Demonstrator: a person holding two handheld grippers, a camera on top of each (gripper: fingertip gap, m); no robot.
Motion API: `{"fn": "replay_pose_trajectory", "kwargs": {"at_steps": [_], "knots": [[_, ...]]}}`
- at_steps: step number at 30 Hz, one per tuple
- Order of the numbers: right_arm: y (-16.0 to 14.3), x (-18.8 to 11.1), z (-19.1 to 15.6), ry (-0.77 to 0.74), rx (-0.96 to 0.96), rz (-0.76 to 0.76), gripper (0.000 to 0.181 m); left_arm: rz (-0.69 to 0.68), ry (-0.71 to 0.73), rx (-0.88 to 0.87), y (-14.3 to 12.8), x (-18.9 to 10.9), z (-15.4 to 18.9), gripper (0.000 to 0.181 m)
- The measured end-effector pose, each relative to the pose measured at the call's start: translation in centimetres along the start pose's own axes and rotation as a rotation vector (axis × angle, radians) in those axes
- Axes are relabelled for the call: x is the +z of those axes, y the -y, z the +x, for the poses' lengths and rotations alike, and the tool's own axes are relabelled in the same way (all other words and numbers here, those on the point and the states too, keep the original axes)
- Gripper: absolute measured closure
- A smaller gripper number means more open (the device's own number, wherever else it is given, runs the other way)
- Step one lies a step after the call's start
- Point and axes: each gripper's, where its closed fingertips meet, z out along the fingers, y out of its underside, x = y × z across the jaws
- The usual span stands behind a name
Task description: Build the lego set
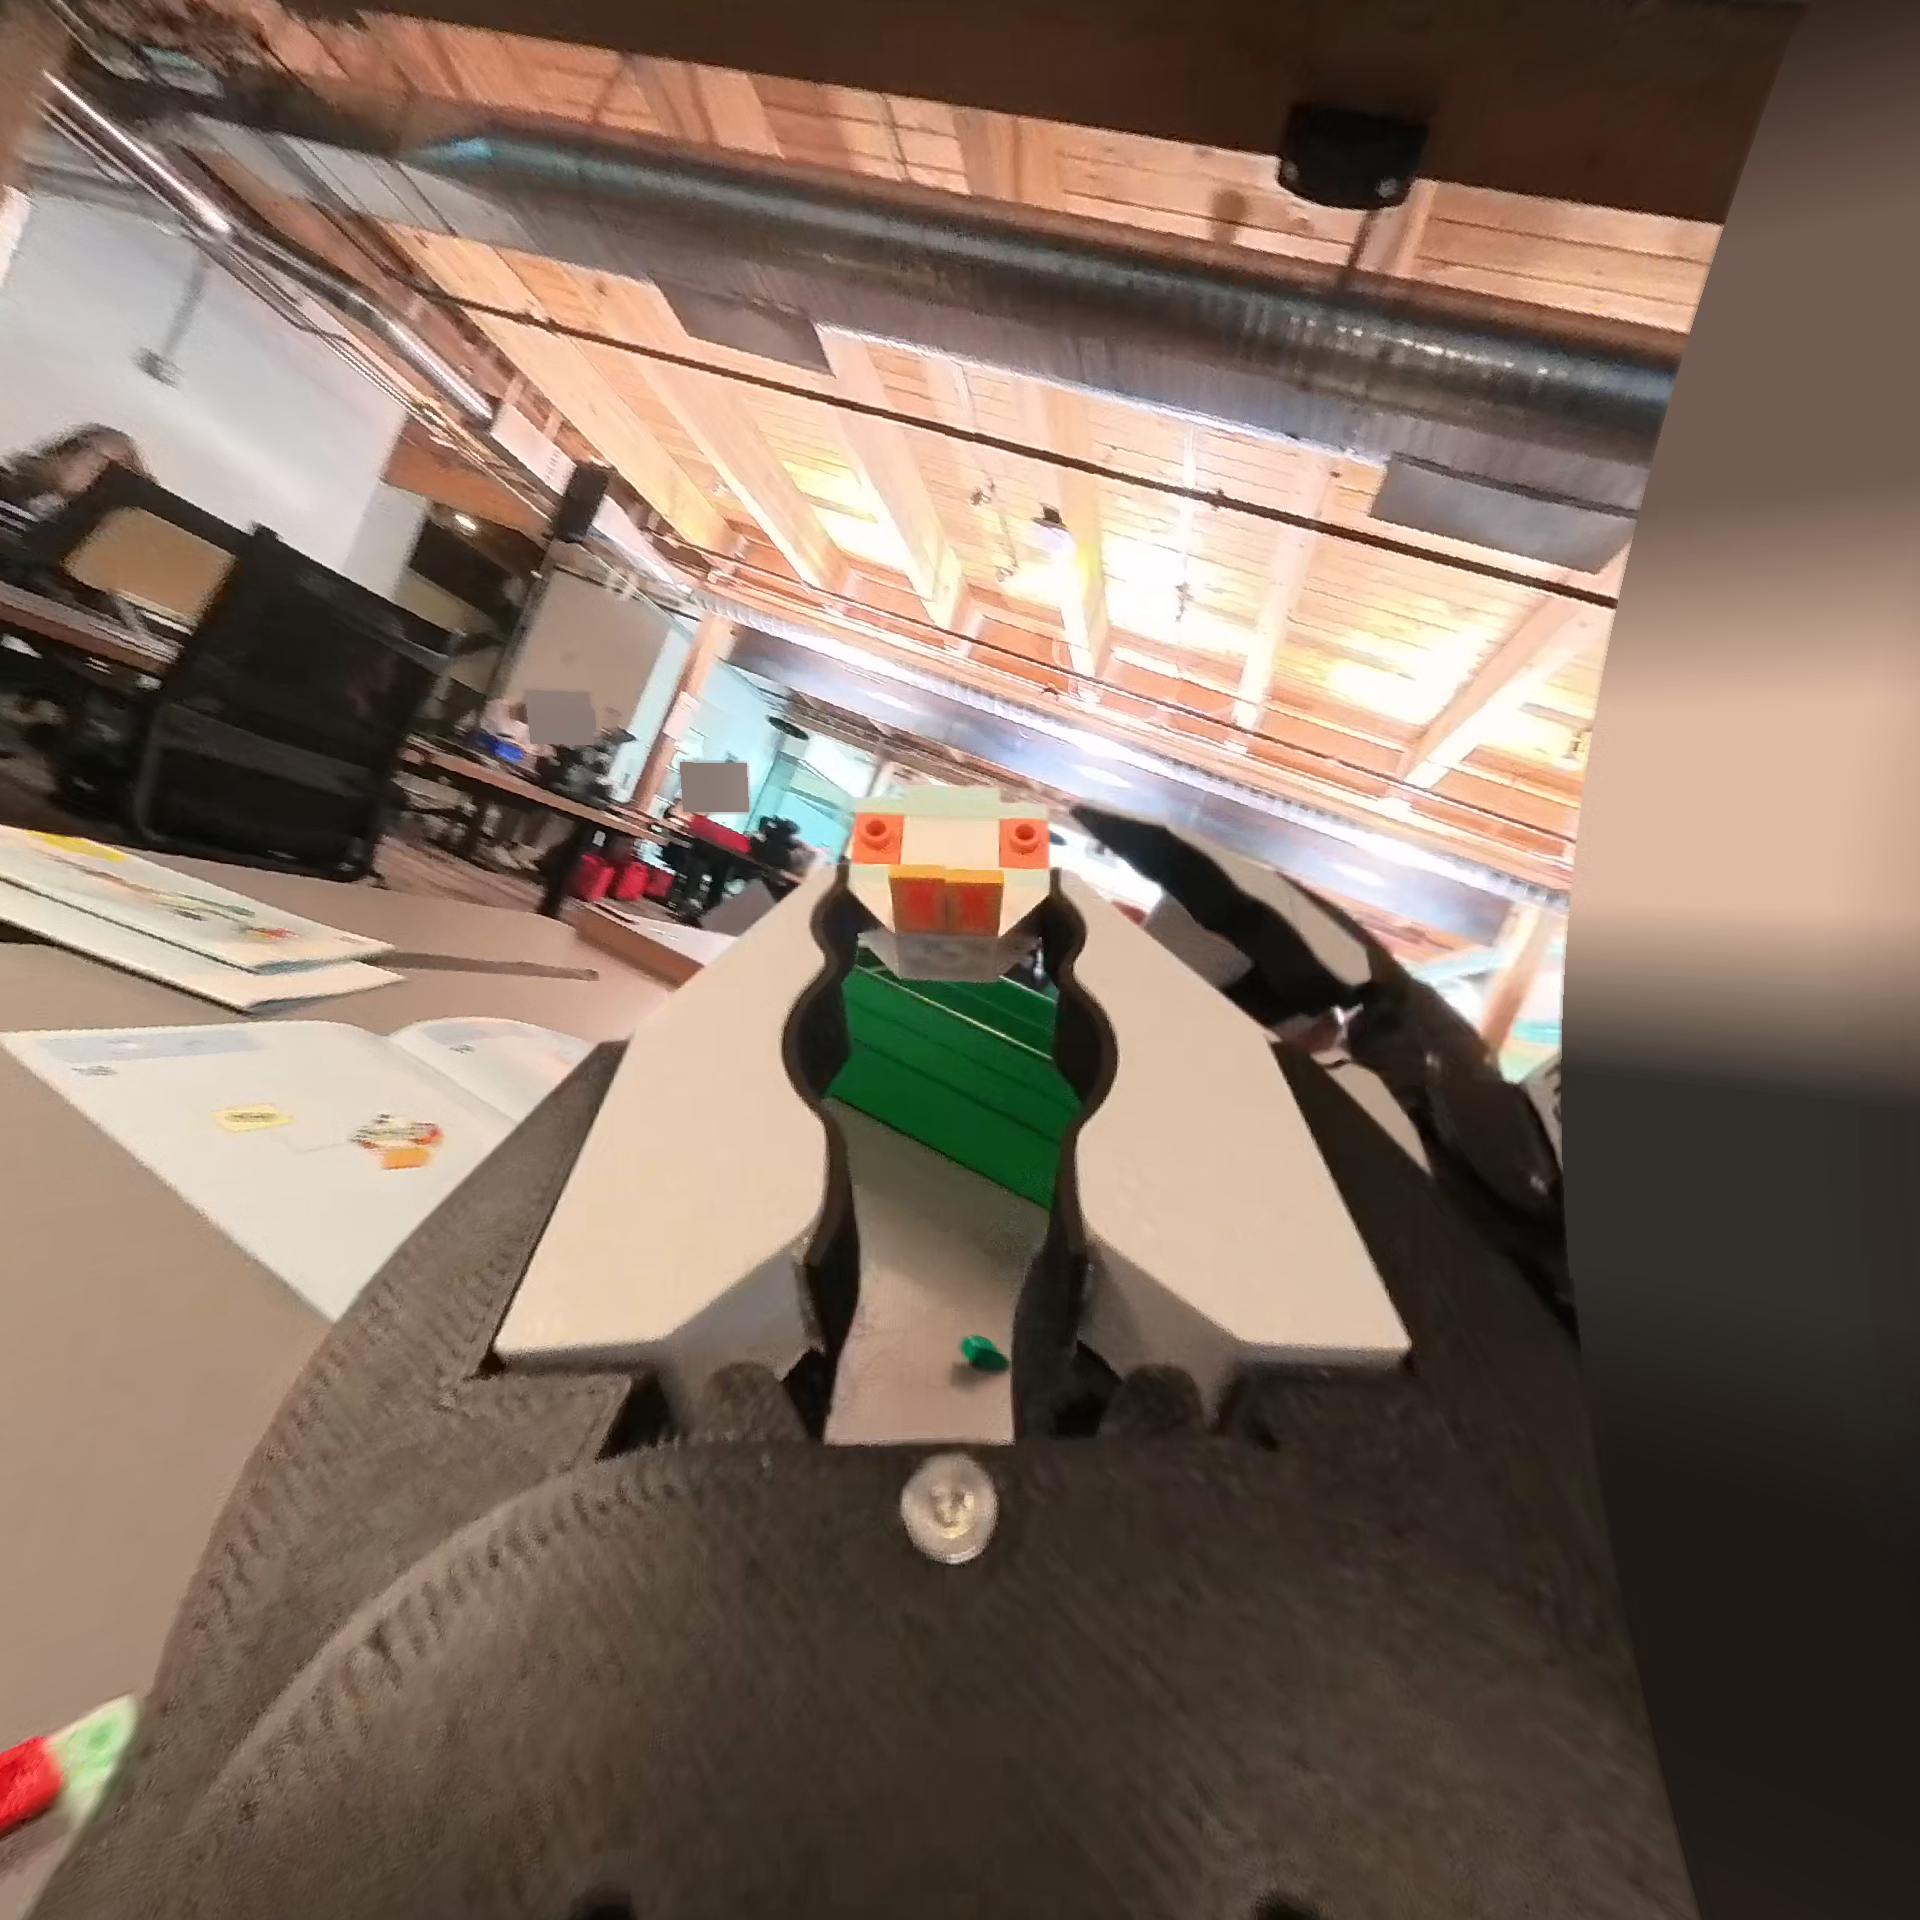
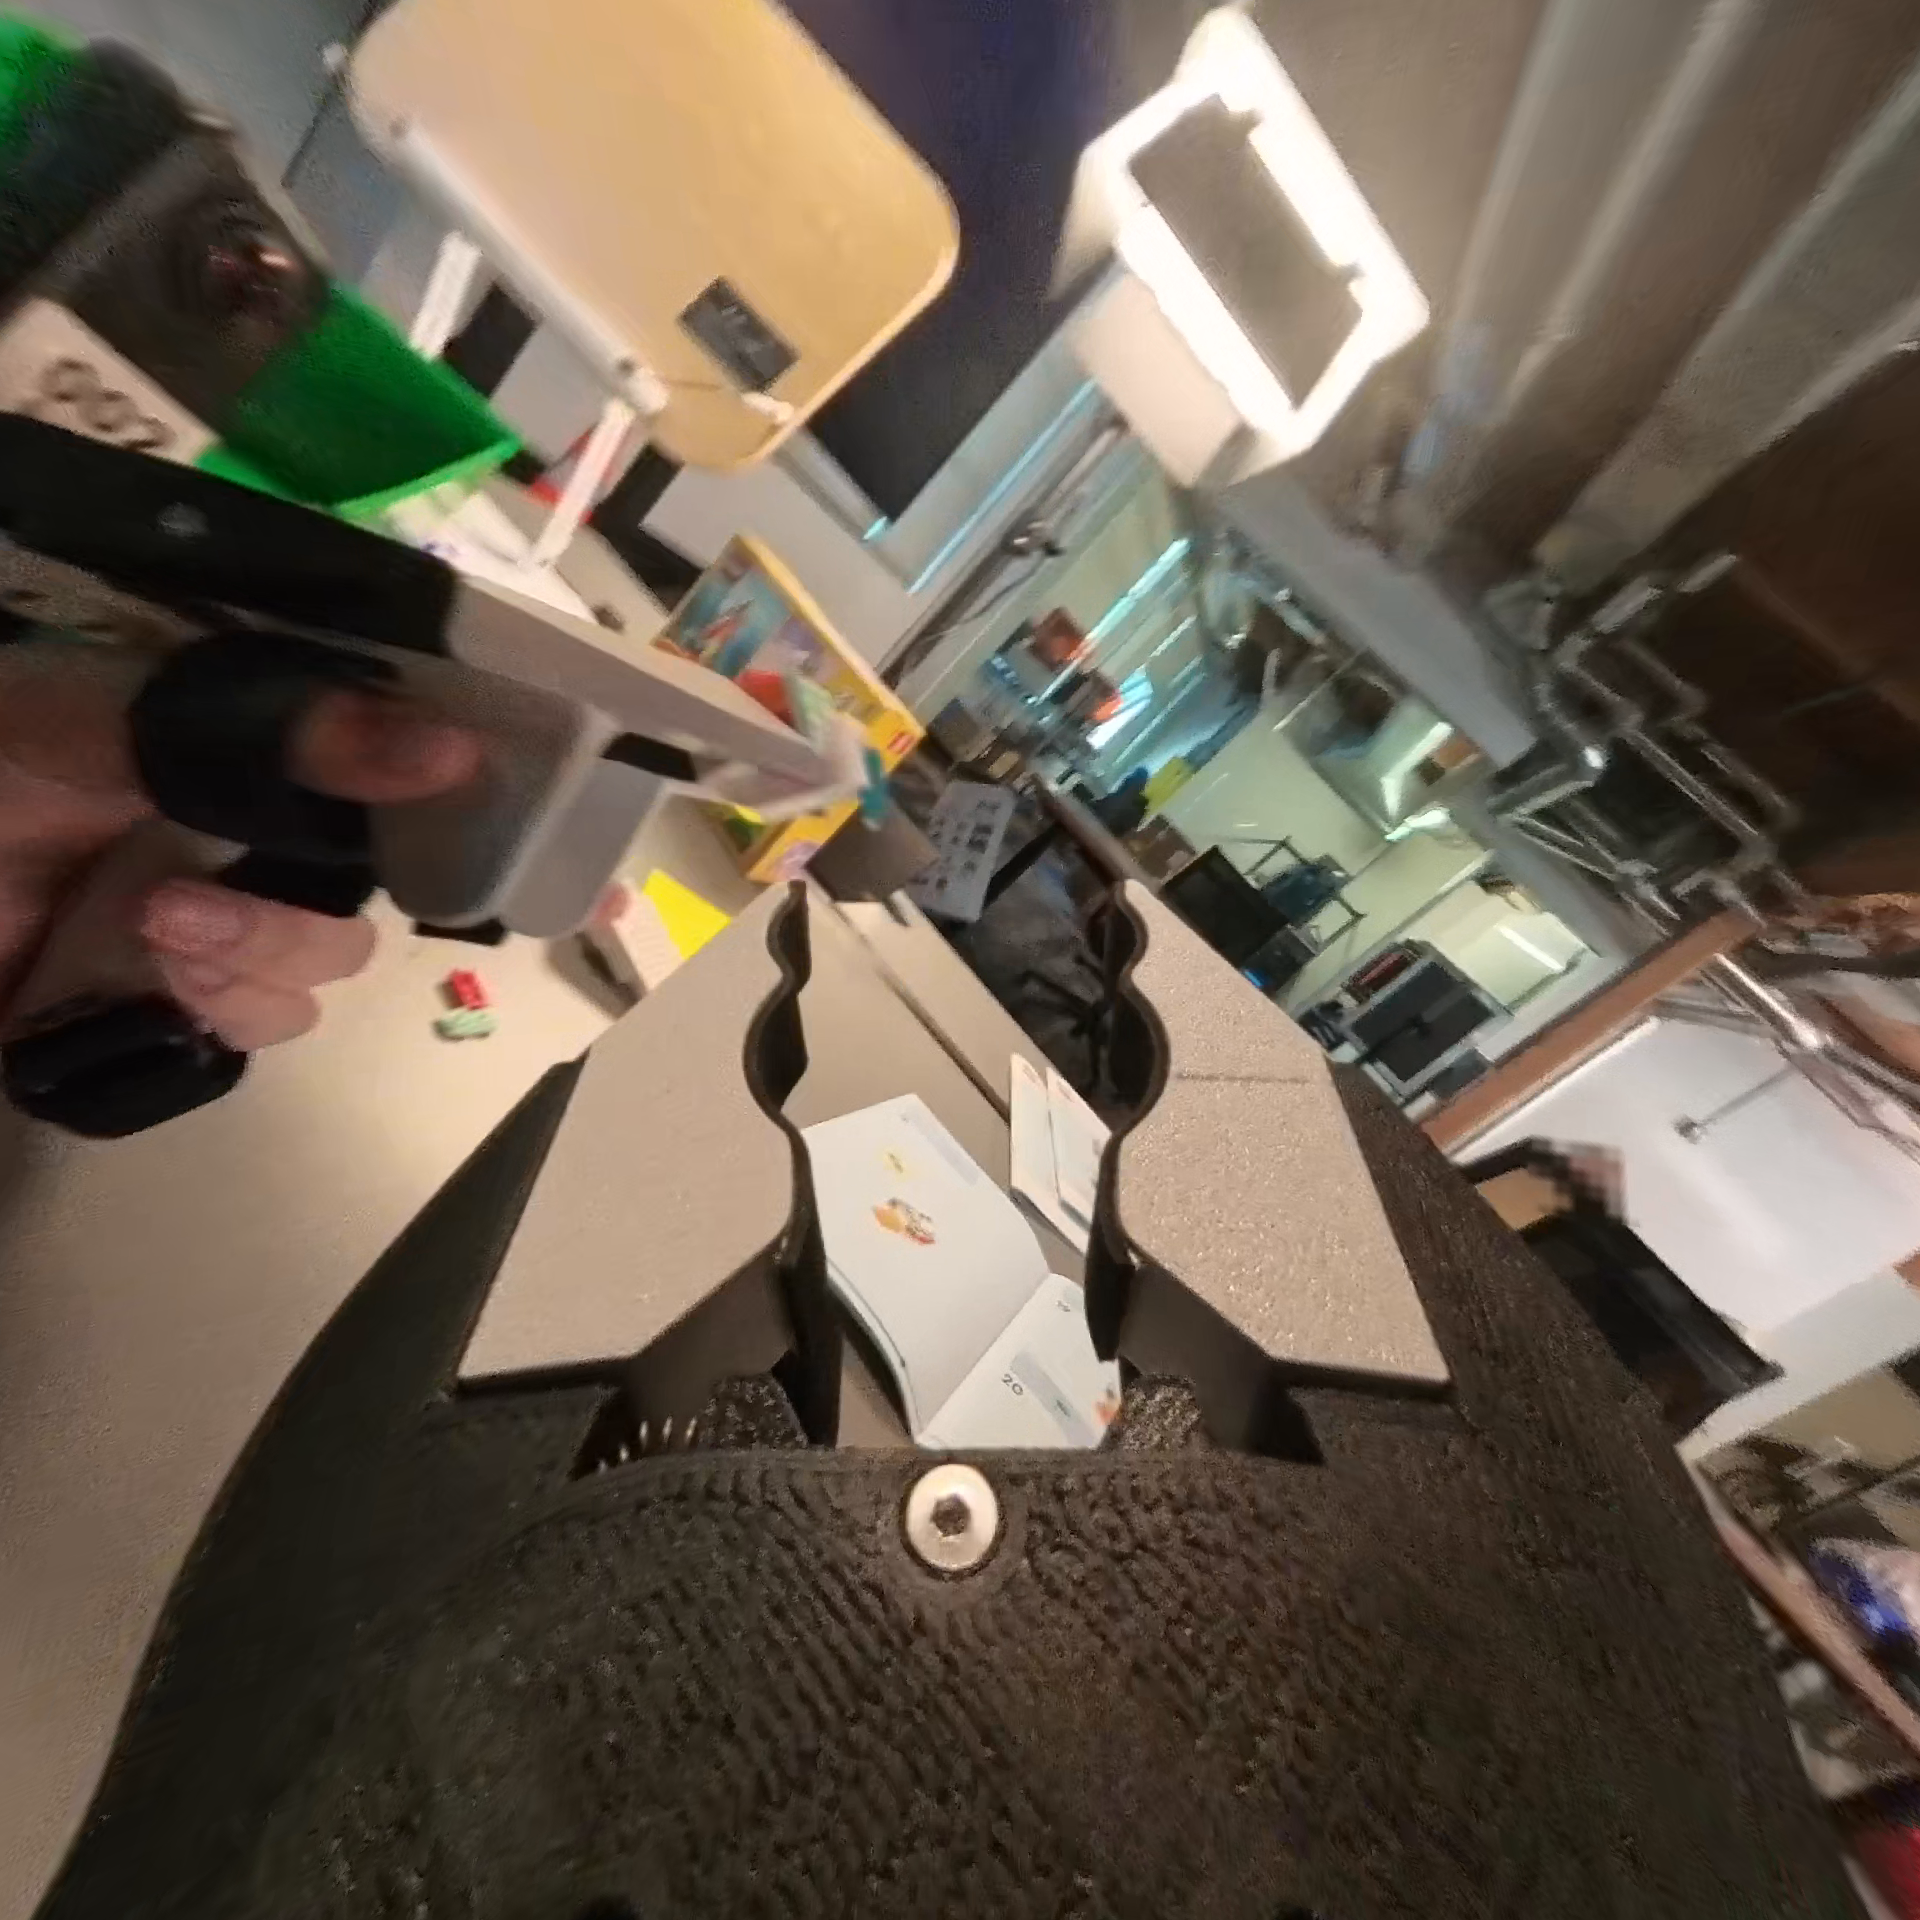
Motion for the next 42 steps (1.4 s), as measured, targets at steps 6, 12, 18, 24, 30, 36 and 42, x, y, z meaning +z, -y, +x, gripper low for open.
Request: {"fn": "replay_pose_trajectory", "kwargs": {"at_steps": [6, 12, 18, 24, 30, 36, 42], "knots": [[-1.9, 0.1, 2.4, -0.222, 0.322, 0.102, 0.126, 0.024, 0.05, 0.08, 0.7, -0.7, -0.9, 0.146], [-3.9, 1.7, 3.7, -0.363, 0.386, 0.144, 0.146, 0.067, 0.055, 0.256, -0.6, -0.4, 0.8, 0.147], [-6.2, 1.6, 3.6, -0.358, 0.25, 0.064, 0.15, 0.051, 0.055, 0.235, -0.9, -0.5, 0.6, 0.147], [-9.1, 1.3, 5.1, -0.432, 0.323, -0.018, 0.153, 0.116, 0.034, 0.016, 0.3, -1.0, -1.4, 0.147], [-9.2, 1.7, 4.4, -0.407, 0.297, -0.035, 0.156, 0.122, -0.009, -0.095, 0.3, -0.9, -1.9, 0.146], [-9.4, 2.0, 4.1, -0.393, 0.292, -0.05, 0.158, 0.098, -0.04, -0.11, -0.1, -0.6, -1.5, 0.146], [-9.3, 2.4, 3.4, -0.358, 0.277, -0.049, 0.158, 0.051, -0.043, -0.052, -0.7, -0.3, -1.0, 0.147]]}}
